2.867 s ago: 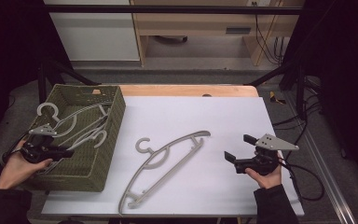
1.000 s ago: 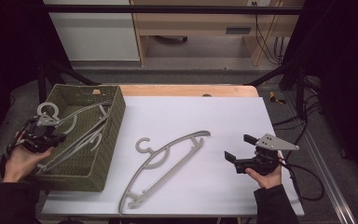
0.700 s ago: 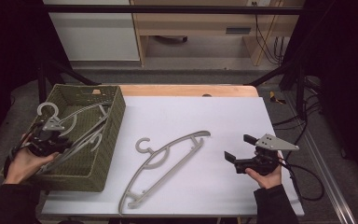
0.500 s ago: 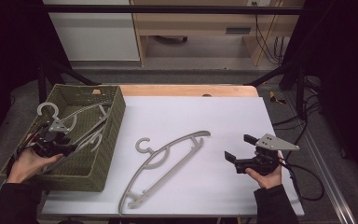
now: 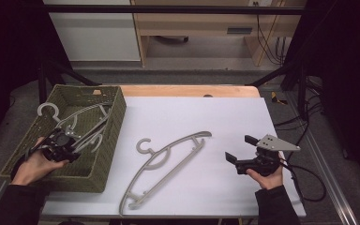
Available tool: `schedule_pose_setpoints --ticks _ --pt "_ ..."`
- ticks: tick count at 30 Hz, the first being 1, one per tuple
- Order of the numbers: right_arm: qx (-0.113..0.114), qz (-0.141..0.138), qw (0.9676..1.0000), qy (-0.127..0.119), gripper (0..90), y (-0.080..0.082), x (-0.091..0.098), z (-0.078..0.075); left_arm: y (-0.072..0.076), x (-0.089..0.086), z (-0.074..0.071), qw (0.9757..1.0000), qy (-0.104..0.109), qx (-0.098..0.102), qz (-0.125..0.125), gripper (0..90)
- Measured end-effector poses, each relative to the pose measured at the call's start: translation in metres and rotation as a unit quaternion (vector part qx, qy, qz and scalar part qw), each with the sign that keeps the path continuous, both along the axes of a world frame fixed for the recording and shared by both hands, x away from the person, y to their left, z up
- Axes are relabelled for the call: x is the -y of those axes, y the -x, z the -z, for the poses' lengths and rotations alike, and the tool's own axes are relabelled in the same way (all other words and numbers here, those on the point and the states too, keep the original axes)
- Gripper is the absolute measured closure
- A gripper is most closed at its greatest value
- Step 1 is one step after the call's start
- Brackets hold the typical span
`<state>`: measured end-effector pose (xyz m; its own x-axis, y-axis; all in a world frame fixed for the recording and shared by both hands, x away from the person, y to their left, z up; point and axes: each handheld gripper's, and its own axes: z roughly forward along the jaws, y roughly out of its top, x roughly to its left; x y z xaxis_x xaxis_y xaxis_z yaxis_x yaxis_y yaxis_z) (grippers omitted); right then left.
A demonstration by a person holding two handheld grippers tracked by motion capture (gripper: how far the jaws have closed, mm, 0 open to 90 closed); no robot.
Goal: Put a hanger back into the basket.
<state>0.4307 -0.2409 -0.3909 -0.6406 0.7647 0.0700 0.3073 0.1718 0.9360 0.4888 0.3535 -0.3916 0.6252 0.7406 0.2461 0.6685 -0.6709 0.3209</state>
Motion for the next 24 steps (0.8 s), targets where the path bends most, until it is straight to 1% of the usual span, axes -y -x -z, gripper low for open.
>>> schedule_pose_setpoints --ticks 2,4,6,9,10,11,12,13,14,15,16,18,19,20,21,22,24 --pt "0.000 0.001 1.0000 0.000 2.6 0.000 0.000 0.000 0.000 0.000 0.000 1.0000 -0.003 -0.001 0.000 67.7" --pt "-0.001 0.001 1.0000 -0.001 2.6 0.000 0.000 0.000 0.002 -0.002 -0.002 0.9999 0.006 0.008 -0.002 69.3" --pt "-0.001 0.001 1.0000 -0.001 2.6 0.000 0.000 0.000 0.003 -0.005 -0.006 0.9997 0.014 0.020 -0.003 71.4" --pt "0.000 0.001 1.0000 0.000 2.6 0.000 0.000 0.000 0.004 -0.014 -0.016 0.9983 0.024 0.048 -0.021 76.3" --pt "0.000 0.001 1.0000 0.000 2.6 0.000 0.000 0.000 0.004 -0.014 -0.016 0.9983 0.024 0.048 -0.021 77.8" --pt "-0.001 0.001 1.0000 0.000 2.6 0.000 0.000 0.000 0.002 -0.021 -0.020 0.9975 0.034 0.054 -0.031 77.9" --pt "-0.001 0.001 1.0000 0.000 2.6 0.000 0.000 0.000 0.002 -0.021 -0.020 0.9975 0.034 0.054 -0.031 77.9" --pt "0.000 0.001 1.0000 0.000 2.6 0.000 0.000 0.000 0.000 -0.026 -0.020 0.9966 0.044 0.059 -0.036 77.9" --pt "-0.001 0.003 1.0000 -0.001 2.6 0.000 0.000 0.000 -0.001 -0.028 -0.020 0.9963 0.048 0.061 -0.038 77.7" --pt "0.000 0.003 1.0000 0.000 2.6 0.000 0.000 0.000 -0.003 -0.032 -0.021 0.9954 0.062 0.059 -0.043 77.6" --pt "-0.001 0.003 1.0000 0.000 2.6 0.000 0.000 0.000 -0.003 -0.032 -0.021 0.9954 0.062 0.059 -0.043 77.4" --pt "-0.001 0.003 1.0000 0.000 2.6 0.000 0.000 0.000 -0.005 -0.039 -0.023 0.9930 0.064 0.076 -0.063 76.8" --pt "-0.001 0.001 1.0000 0.001 2.6 0.000 0.000 0.000 -0.006 -0.041 -0.023 0.9921 0.064 0.082 -0.071 76.3" --pt "-0.001 0.002 1.0000 0.001 2.6 0.000 0.000 0.000 -0.007 -0.045 -0.023 0.9902 0.062 0.091 -0.086 75.8" --pt "-0.001 0.001 1.0000 0.000 2.6 0.000 0.000 0.000 -0.008 -0.047 -0.023 0.9889 0.059 0.096 -0.096 75.6" --pt "-0.001 0.001 1.0000 0.000 2.6 0.000 0.000 0.000 -0.011 -0.051 -0.022 0.9868 0.054 0.103 -0.112 75.6" --pt "-0.001 0.002 1.0000 0.000 2.6 0.000 0.000 0.000 -0.015 -0.060 -0.020 0.9833 0.064 0.105 -0.134 74.3"
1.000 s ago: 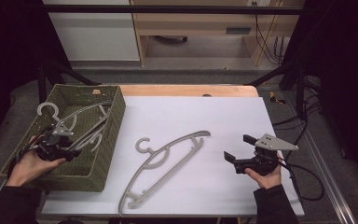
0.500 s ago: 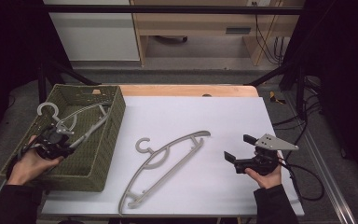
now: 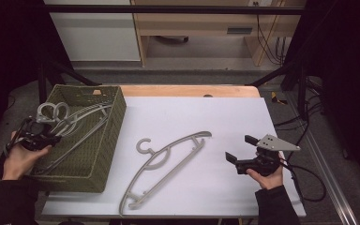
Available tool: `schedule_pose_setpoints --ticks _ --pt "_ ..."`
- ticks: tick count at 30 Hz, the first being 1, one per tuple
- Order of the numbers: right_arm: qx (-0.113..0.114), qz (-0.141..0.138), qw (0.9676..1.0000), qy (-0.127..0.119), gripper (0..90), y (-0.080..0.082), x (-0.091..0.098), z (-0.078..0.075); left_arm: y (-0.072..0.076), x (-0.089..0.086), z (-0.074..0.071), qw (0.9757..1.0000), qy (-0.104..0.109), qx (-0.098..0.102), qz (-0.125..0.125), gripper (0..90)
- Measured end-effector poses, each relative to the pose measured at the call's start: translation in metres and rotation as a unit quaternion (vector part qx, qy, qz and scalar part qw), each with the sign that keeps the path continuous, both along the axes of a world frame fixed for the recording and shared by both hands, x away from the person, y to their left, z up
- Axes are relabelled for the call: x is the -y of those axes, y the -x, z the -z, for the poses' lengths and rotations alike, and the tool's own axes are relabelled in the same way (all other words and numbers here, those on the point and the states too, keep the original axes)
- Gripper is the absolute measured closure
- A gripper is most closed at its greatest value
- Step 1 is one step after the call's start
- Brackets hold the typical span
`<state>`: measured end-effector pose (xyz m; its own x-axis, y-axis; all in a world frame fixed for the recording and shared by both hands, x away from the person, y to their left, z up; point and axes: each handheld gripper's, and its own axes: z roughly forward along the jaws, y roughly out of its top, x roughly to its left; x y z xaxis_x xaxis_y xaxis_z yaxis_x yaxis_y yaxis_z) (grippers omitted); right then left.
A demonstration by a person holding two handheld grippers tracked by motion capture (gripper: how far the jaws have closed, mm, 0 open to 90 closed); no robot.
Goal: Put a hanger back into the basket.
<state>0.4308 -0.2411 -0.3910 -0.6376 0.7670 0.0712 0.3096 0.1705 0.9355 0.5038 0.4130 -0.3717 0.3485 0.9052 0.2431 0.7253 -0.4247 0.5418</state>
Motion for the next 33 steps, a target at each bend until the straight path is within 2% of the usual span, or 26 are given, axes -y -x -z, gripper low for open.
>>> schedule_pose_setpoints --ticks 2,4,6,9,10,12,14,16,19,21,22,23,24,25,26,27,29,30,31,33 --pt "0.000 0.000 1.0000 0.001 2.6 0.000 0.000 0.000 -0.004 -0.007 0.003 0.9998 0.004 0.000 -0.021 72.4" --pt "0.000 0.001 1.0000 0.000 2.6 0.000 0.000 0.000 -0.007 -0.011 0.004 0.9995 0.003 -0.002 -0.030 71.6" --pt "-0.003 0.002 1.0000 -0.001 2.6 0.000 0.000 0.000 -0.011 -0.019 0.007 0.9985 -0.009 -0.008 -0.053 70.4" --pt "0.000 0.000 1.0000 0.000 2.6 0.000 0.000 0.000 -0.009 -0.022 0.007 0.9985 -0.004 -0.007 -0.054 66.1" --pt "0.000 0.000 1.0000 0.000 2.6 0.000 0.000 0.000 -0.008 -0.023 0.007 0.9985 0.007 0.001 -0.055 66.5" --pt "0.000 0.003 1.0000 -0.002 2.6 0.000 0.001 0.000 -0.005 -0.024 0.005 0.9987 0.010 0.004 -0.050 64.3" --pt "0.000 0.003 1.0000 -0.002 2.6 0.000 0.000 0.000 0.000 -0.023 0.002 0.9986 0.014 0.016 -0.048 62.6" --pt "0.000 0.001 1.0000 -0.002 2.6 0.000 0.000 0.000 0.009 -0.018 -0.006 0.9980 0.029 0.041 -0.040 58.7" --pt "0.001 0.003 1.0000 -0.003 2.5 0.000 0.000 0.000 0.018 -0.008 -0.014 0.9962 0.049 0.069 -0.021 51.1" --pt "0.001 0.004 1.0000 -0.003 2.4 0.000 0.000 0.000 0.023 0.000 -0.020 0.9941 0.061 0.090 -0.008 47.0" --pt "0.001 0.004 1.0000 -0.003 2.4 0.000 0.000 0.000 0.023 0.000 -0.020 0.9941 0.061 0.090 -0.008 44.9" --pt "0.000 0.004 1.0000 -0.004 2.3 0.000 0.001 -0.001 0.028 0.009 -0.025 0.9908 0.079 0.110 0.006 41.7" --pt "0.000 0.004 1.0000 -0.004 2.3 0.000 0.001 -0.001 0.028 0.009 -0.025 0.9908 0.079 0.110 0.006 39.6" --pt "0.001 0.004 1.0000 -0.004 2.3 0.000 0.001 -0.001 0.031 0.016 -0.028 0.9881 0.095 0.120 0.015 39.6" --pt "0.002 0.004 1.0000 -0.004 2.2 0.000 0.002 -0.001 0.033 0.021 -0.030 0.9866 0.101 0.125 0.024 34.5" --pt "0.003 0.005 1.0000 -0.004 2.1 0.000 0.002 -0.001 0.035 0.025 -0.031 0.9850 0.107 0.133 0.027 33.2" --pt "0.003 0.007 0.9999 -0.006 2.1 0.001 0.002 -0.002 0.041 0.039 -0.034 0.9778 0.136 0.152 0.050 30.3" --pt "0.003 0.008 0.9999 -0.007 2.1 0.001 0.002 -0.002 0.041 0.039 -0.034 0.9778 0.136 0.152 0.050 29.0" --pt "0.003 0.009 0.9999 -0.008 2.1 0.001 0.002 -0.002 0.045 0.049 -0.036 0.9737 0.150 0.159 0.063 27.3" --pt "0.005 0.010 0.9999 -0.008 2.1 0.001 0.002 -0.002 0.049 0.057 -0.037 0.9695 0.164 0.164 0.079 25.3"
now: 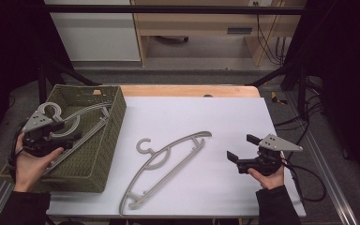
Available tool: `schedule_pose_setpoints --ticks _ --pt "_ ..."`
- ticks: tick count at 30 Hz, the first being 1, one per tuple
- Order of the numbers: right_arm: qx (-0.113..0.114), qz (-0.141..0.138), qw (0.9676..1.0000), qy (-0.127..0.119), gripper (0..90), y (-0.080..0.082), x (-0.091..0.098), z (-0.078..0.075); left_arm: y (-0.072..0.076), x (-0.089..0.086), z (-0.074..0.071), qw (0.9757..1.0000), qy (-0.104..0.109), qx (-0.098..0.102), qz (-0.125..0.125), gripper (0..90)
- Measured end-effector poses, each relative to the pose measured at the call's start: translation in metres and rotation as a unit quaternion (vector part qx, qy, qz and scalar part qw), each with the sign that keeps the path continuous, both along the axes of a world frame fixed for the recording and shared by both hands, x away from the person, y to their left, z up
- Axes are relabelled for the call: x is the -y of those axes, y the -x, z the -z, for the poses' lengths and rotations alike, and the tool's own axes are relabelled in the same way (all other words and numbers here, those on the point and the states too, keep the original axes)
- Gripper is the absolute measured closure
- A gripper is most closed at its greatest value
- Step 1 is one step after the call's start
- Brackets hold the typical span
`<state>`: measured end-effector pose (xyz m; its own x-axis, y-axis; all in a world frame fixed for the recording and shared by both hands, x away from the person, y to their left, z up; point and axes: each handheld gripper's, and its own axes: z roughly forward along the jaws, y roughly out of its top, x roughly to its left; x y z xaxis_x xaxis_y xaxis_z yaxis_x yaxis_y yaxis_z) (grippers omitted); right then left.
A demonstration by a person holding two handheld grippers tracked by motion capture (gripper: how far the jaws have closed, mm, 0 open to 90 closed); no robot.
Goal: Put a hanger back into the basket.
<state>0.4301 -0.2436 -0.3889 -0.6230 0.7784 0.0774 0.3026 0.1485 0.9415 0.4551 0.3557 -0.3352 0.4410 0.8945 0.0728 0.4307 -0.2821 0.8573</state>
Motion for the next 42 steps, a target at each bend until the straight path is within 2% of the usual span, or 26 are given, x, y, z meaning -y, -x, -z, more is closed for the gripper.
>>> schedule_pose_setpoints --ticks 1,2,3,5,8,9,10,11,12,18,19,20,25,27,31,35,37,38,41,42 --pt "-0.001 0.000 1.0000 -0.001 2.1 0.000 0.000 0.000 0.000 0.000 0.000 1.0000 0.000 0.000 0.000 24.2" --pt "-0.001 0.000 1.0000 0.000 2.1 0.000 0.000 0.000 0.004 0.012 0.000 0.9999 0.009 0.008 0.011 22.8" --pt "-0.001 0.001 1.0000 -0.001 2.1 0.000 0.001 0.000 0.009 0.024 0.000 0.9995 0.008 0.017 0.026 21.5" --pt "0.000 0.002 1.0000 0.000 2.1 0.000 0.000 0.000 0.010 0.029 0.000 0.9993 0.007 0.018 0.031 19.4" --pt "0.000 0.000 1.0000 0.001 2.4 0.000 0.000 0.000 0.017 0.049 0.002 0.9981 0.000 0.020 0.058 18.0" --pt "0.000 0.000 1.0000 0.001 2.4 0.000 0.000 0.000 0.017 0.049 0.002 0.9981 0.000 0.020 0.058 17.4" --pt "0.000 0.000 1.0000 0.003 2.5 -0.001 0.000 0.001 0.021 0.058 0.004 0.9972 -0.001 0.021 0.071 17.2" --pt "0.000 0.000 1.0000 0.003 2.5 -0.001 0.000 0.001 0.021 0.058 0.004 0.9972 -0.001 0.021 0.071 17.1" --pt "0.000 0.000 1.0000 0.003 2.4 -0.001 0.000 0.001 0.024 0.065 0.006 0.9964 0.006 0.019 0.082 17.1" --pt "-0.006 -0.004 1.0000 0.004 2.4 -0.001 -0.001 0.001 0.034 0.095 0.018 0.9934 -0.004 0.011 0.114 17.0" --pt "-0.006 -0.004 1.0000 0.004 2.4 -0.001 -0.001 0.001 0.034 0.095 0.018 0.9934 -0.004 0.011 0.114 17.0" --pt "-0.006 -0.005 1.0000 0.004 2.4 -0.001 -0.001 0.001 0.036 0.103 0.020 0.9920 -0.011 0.009 0.125 17.2" --pt "-0.005 -0.006 1.0000 0.004 2.4 0.000 -0.001 0.001 0.040 0.116 0.027 0.9902 -0.010 0.004 0.139 19.6" --pt "-0.007 -0.004 1.0000 0.005 2.3 0.000 -0.001 0.001 0.042 0.127 0.034 0.9882 -0.015 -0.005 0.153 20.2" --pt "-0.007 -0.006 1.0000 0.004 2.2 0.000 -0.001 0.001 0.042 0.134 0.041 0.9869 -0.023 -0.012 0.159 22.8" --pt "-0.006 -0.007 1.0000 0.002 2.2 0.000 -0.002 0.001 0.040 0.140 0.056 0.9856 -0.023 -0.035 0.164 27.2" --pt "-0.008 -0.007 0.9999 0.003 2.2 0.000 -0.002 0.001 0.040 0.141 0.058 0.9854 -0.024 -0.038 0.164 31.7" --pt "-0.008 -0.007 0.9999 0.004 2.1 0.000 -0.002 0.002 0.040 0.142 0.066 0.9840 -0.034 -0.051 0.167 34.7" --pt "-0.008 -0.006 0.9999 0.003 2.1 0.000 -0.002 0.002 0.041 0.142 0.072 0.9826 -0.043 -0.063 0.169 42.8" --pt "-0.008 -0.007 0.9999 0.003 2.1 0.000 -0.002 0.002 0.041 0.141 0.077 0.9808 -0.044 -0.081 0.172 47.2"
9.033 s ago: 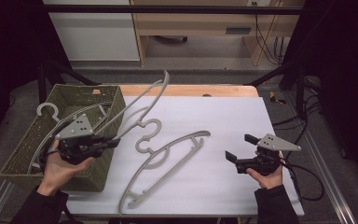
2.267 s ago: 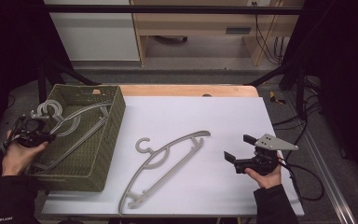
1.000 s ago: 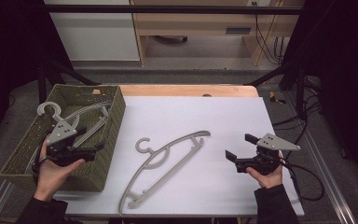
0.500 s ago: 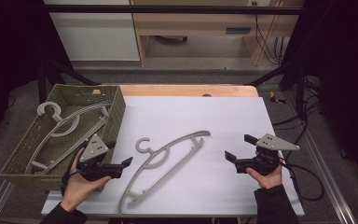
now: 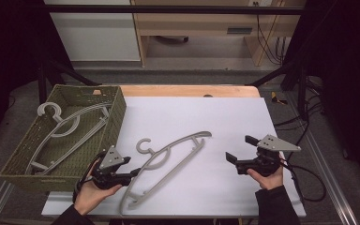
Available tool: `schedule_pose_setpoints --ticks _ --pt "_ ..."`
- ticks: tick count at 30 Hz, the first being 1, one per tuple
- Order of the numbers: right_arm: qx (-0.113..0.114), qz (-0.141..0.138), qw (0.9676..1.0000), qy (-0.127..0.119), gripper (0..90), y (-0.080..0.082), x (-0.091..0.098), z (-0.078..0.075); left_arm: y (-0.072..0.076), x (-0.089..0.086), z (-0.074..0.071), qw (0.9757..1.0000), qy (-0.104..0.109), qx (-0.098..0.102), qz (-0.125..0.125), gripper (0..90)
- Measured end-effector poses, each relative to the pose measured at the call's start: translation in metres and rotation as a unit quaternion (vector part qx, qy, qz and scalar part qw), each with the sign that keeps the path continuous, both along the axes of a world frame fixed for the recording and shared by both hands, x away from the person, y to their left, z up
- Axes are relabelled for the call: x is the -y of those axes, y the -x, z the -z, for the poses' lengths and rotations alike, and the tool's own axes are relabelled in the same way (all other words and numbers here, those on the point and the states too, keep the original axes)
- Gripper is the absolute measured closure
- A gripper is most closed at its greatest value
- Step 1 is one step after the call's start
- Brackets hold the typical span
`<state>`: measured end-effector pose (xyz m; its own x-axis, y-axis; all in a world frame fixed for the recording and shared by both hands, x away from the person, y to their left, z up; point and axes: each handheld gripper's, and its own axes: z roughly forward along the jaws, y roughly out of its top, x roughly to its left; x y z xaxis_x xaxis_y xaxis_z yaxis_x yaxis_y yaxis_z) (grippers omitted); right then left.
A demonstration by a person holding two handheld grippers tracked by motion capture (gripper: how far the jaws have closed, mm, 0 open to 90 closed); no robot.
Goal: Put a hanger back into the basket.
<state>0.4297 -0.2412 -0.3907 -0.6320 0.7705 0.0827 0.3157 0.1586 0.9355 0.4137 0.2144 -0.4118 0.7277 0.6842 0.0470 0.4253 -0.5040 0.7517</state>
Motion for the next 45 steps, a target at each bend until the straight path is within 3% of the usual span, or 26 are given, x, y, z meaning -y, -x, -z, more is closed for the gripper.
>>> schedule_pose_setpoints --ticks 7,8,11,12,13,15,17,18,20,26,28,33,34,37,38,41,43,45 --pt "0.000 -0.004 1.0000 0.003 2.2 0.000 -0.001 0.001 0.005 -0.005 0.011 0.9994 -0.028 -0.021 -0.004 70.7" --pt "-0.001 -0.004 1.0000 0.002 2.2 0.001 -0.001 0.001 0.007 -0.008 0.015 0.9987 -0.043 -0.026 -0.007 75.1" --pt "-0.001 -0.006 1.0000 0.005 2.2 0.001 -0.001 0.001 0.007 -0.011 0.019 0.9978 -0.050 -0.041 -0.010 82.9" --pt "-0.001 -0.007 1.0000 0.005 2.2 0.001 -0.002 0.002 0.007 -0.012 0.024 0.9966 -0.064 -0.051 -0.011 85.6" --pt "-0.002 -0.007 1.0000 0.005 2.2 0.001 -0.003 0.002 0.007 -0.012 0.024 0.9966 -0.064 -0.051 -0.011 86.8" --pt "-0.003 -0.007 0.9999 0.007 2.2 0.000 -0.003 0.002 0.010 -0.010 0.028 0.9949 -0.084 -0.055 -0.009 88.7" --pt "-0.003 -0.010 0.9999 0.009 2.2 0.000 -0.003 0.003 0.011 -0.008 0.029 0.9946 -0.087 -0.056 -0.005 89.3" --pt "-0.003 -0.009 0.9999 0.008 2.2 0.000 -0.004 0.003 0.014 -0.006 0.031 0.9931 -0.103 -0.057 0.000 89.4" --pt "-0.003 -0.010 0.9999 0.009 2.2 0.000 -0.004 0.003 0.016 -0.004 0.034 0.9922 -0.113 -0.053 -0.001 89.4" --pt "-0.005 -0.011 0.9999 0.008 2.2 0.000 -0.005 0.003 0.016 -0.003 0.043 0.9896 -0.128 -0.066 -0.001 89.5" --pt "-0.005 -0.011 0.9999 0.009 2.2 0.000 -0.005 0.003 0.016 -0.002 0.046 0.9883 -0.139 -0.063 -0.009 89.5" --pt "-0.005 -0.012 0.9999 0.010 2.2 0.000 -0.006 0.003 0.016 -0.002 0.047 0.9887 -0.134 -0.065 -0.014 89.5" --pt "-0.006 -0.013 0.9999 0.010 2.2 0.000 -0.007 0.003 0.017 -0.001 0.048 0.9896 -0.124 -0.074 -0.006 89.4" --pt "-0.007 -0.014 0.9998 0.012 2.2 0.000 -0.007 0.003 0.019 0.003 0.049 0.9902 -0.121 -0.070 -0.003 89.5" --pt "-0.007 -0.016 0.9998 0.012 2.2 0.000 -0.007 0.003 0.020 0.007 0.050 0.9915 -0.108 -0.074 0.005 89.5" --pt "-0.009 -0.015 0.9998 0.011 2.2 0.000 -0.008 0.004 0.023 0.014 0.050 0.9919 -0.104 -0.072 0.012 89.4" --pt "-0.011 -0.016 0.9997 0.012 2.3 0.000 -0.010 0.004 0.026 0.023 0.051 0.9928 -0.089 -0.077 0.022 89.4" --pt "-0.014 -0.019 0.9996 0.012 2.4 0.000 -0.013 0.005 0.028 0.029 0.052 0.9937 -0.087 -0.068 0.021 89.4"
